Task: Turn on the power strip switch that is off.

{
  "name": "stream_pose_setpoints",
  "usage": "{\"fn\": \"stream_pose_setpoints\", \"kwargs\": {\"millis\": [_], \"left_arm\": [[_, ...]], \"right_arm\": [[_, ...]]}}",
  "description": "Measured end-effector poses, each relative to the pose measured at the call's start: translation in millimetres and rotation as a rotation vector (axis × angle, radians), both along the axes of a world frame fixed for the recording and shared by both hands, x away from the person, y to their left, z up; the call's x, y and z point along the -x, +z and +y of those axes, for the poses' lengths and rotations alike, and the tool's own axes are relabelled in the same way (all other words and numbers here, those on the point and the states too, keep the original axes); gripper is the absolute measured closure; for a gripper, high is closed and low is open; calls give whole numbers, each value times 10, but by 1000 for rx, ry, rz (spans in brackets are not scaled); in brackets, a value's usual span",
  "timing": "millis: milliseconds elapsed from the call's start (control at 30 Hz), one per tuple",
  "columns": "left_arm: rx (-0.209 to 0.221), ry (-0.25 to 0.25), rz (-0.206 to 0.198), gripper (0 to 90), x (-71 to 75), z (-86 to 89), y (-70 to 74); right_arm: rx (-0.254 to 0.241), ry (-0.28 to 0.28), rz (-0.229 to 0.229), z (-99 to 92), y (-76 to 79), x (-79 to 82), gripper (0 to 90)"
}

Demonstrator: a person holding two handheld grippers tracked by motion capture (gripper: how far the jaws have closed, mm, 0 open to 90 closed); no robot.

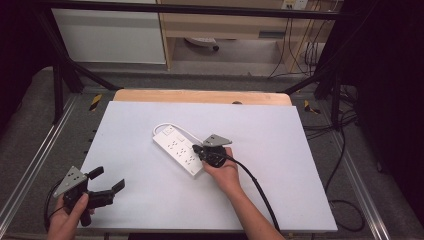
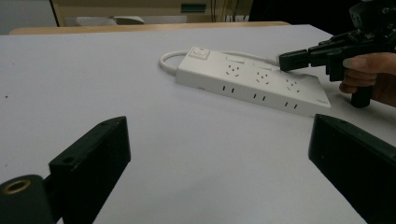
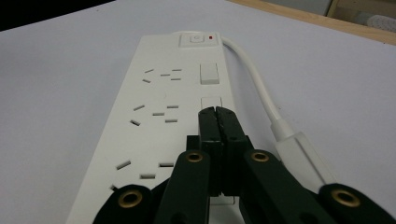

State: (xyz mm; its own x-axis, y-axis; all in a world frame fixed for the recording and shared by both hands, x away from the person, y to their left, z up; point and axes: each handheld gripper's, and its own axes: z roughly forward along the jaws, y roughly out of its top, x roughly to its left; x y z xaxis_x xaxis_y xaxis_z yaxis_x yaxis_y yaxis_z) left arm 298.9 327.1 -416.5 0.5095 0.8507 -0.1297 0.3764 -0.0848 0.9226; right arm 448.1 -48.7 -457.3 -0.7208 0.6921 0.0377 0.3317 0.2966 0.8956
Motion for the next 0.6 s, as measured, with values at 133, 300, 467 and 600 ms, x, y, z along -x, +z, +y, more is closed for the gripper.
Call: {"fn": "stream_pose_setpoints", "kwargs": {"millis": [133, 300, 467, 600], "left_arm": [[-2, 0, 1, 57, 0, -3, -1], [-5, -1, 4, 57, 1, -4, -1], [-1, -1, 1, 57, 1, -4, -1], [-2, 0, 0, 57, -2, -1, -1]], "right_arm": [[-1, -1, 3, 2, -1, -4, 900], [13, 1, 11, 9, -6, -14, 900], [12, 0, 16, 8, -3, -18, 900], [3, -1, 27, 4, 5, -24, 900]]}}
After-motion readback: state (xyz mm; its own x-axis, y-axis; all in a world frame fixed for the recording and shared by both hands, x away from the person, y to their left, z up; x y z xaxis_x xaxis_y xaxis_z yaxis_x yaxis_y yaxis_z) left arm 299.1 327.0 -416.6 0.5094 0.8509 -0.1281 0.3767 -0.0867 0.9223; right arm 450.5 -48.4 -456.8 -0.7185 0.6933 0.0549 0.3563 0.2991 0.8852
